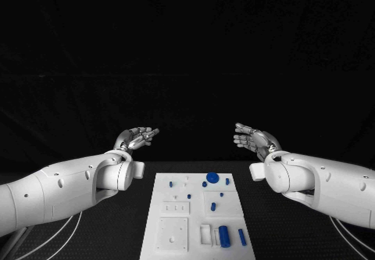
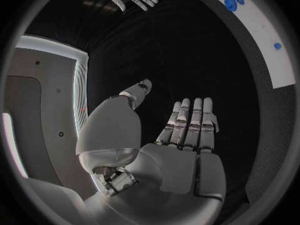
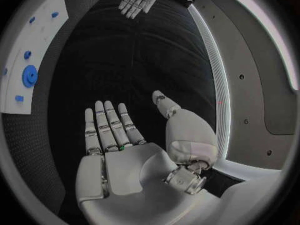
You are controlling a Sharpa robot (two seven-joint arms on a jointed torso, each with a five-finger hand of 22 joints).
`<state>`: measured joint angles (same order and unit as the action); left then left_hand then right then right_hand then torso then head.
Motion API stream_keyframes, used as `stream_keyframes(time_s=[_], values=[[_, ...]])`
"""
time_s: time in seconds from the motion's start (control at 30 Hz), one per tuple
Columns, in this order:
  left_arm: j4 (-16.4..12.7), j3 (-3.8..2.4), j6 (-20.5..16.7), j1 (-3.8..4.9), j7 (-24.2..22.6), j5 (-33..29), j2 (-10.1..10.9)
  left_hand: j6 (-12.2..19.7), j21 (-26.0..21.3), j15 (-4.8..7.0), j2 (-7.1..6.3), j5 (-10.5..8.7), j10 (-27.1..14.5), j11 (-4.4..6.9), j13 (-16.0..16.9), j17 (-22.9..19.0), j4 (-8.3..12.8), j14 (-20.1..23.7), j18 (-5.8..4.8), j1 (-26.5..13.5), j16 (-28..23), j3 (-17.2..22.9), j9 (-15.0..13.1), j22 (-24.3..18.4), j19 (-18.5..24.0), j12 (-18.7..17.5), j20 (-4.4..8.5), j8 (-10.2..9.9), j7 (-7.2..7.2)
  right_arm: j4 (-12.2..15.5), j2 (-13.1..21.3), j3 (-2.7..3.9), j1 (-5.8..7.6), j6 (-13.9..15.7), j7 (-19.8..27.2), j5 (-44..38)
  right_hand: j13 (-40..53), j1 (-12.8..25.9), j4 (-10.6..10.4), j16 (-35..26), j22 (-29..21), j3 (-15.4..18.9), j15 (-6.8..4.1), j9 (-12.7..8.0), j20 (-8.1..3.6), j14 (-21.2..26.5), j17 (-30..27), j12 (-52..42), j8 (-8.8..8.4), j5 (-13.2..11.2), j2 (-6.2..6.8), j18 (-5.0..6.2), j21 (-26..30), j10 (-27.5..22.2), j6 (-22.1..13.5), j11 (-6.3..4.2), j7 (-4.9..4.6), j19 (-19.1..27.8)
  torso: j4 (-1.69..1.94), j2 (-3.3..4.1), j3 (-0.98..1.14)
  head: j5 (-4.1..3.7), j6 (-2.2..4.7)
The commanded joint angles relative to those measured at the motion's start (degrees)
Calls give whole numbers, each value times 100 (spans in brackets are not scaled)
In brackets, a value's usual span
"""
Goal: Assemble the parts on the task board
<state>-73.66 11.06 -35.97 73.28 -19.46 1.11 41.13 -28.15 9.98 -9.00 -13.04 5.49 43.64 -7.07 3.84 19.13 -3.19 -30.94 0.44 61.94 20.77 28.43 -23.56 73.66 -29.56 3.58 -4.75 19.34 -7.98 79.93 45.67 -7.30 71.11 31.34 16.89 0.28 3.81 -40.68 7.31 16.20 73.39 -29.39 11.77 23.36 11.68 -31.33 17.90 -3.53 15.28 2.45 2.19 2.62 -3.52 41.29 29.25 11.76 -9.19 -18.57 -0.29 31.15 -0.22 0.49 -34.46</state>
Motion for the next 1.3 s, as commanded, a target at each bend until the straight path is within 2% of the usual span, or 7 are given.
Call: stream_keyframes(time_s=[0.03,0.47,0.67,0.77,0.87,1.13,1.3], values=[[79,38,494,63,414,154,-35,-132,57,-34,-47,38,184,-13,19,74,-19,-141,-44,245,101,122,-93,281,-141,33,-10,85,-20,-142,12,-84,136,-1066,-805,-65,18,-212,74,83,286,-143,35,94,31,-142,82,-41,94,36,-2,76,-49,177,134,46,-286,-98,-1,0,0,0,1],[29,42,711,61,321,136,70,-368,203,-49,164,38,499,-157,67,187,29,-445,-42,366,279,-66,-162,273,-276,145,75,209,-216,-811,-208,-163,246,-1207,-863,-894,38,-750,584,223,288,-257,138,120,7,-352,171,-91,225,76,68,113,-97,429,275,135,-377,-266,-6,-6,-28,46,-38],[-49,42,772,62,267,197,135,-822,416,-7,402,119,1077,-198,123,278,333,-1050,143,559,526,-238,-181,259,-749,330,154,341,-301,-1011,-275,-163,243,-1049,-818,-1956,82,-1259,846,421,272,-424,167,154,-33,-782,249,-241,424,342,199,245,-202,925,684,133,-385,-654,-7,4,-31,63,-47],[-141,41,888,62,287,275,191,-1189,664,86,534,179,1556,-179,187,417,571,-1663,315,693,827,-267,-187,274,-1215,510,237,440,-339,-1148,-331,-162,243,-993,-816,-2691,129,-1524,900,639,262,-554,0,177,-78,-1251,345,-392,580,417,247,396,-322,1359,1064,-29,-327,-1051,3,18,-30,50,-67],[-327,40,1051,63,293,370,300,-1574,1073,349,694,225,1995,-73,219,651,920,-2377,431,814,1178,-271,-181,282,-1789,659,435,492,-236,-1272,-389,-161,243,-1033,-817,-3645,148,-1777,895,807,217,-749,-184,165,-100,-1678,450,-477,669,380,303,561,-422,1722,1393,-161,-280,-1482,17,44,-32,43,-64],[-860,14,1200,74,142,415,580,-1796,1394,475,805,251,2212,-17,141,888,1445,-2617,342,757,1197,-116,-102,266,-1914,603,613,344,-194,-1370,-539,-157,240,-1174,-809,-5702,244,-2140,918,1651,121,-1022,-1034,216,-223,-3494,1148,-556,797,333,421,1229,-1087,2431,2004,-445,-53,-3423,112,209,-30,-29,-58],[-1106,5,1259,94,115,418,703,-1793,1419,476,782,243,2210,-26,122,916,1500,-2619,330,708,1175,-99,-89,264,-1905,576,618,310,-202,-1425,-663,-156,231,-1237,-841,-6727,261,-2322,932,2524,295,-904,-1253,216,-698,-4497,1797,-478,746,350,510,1238,-1743,2603,2142,-613,-11,-4690,190,329,-34,-81,-47]])
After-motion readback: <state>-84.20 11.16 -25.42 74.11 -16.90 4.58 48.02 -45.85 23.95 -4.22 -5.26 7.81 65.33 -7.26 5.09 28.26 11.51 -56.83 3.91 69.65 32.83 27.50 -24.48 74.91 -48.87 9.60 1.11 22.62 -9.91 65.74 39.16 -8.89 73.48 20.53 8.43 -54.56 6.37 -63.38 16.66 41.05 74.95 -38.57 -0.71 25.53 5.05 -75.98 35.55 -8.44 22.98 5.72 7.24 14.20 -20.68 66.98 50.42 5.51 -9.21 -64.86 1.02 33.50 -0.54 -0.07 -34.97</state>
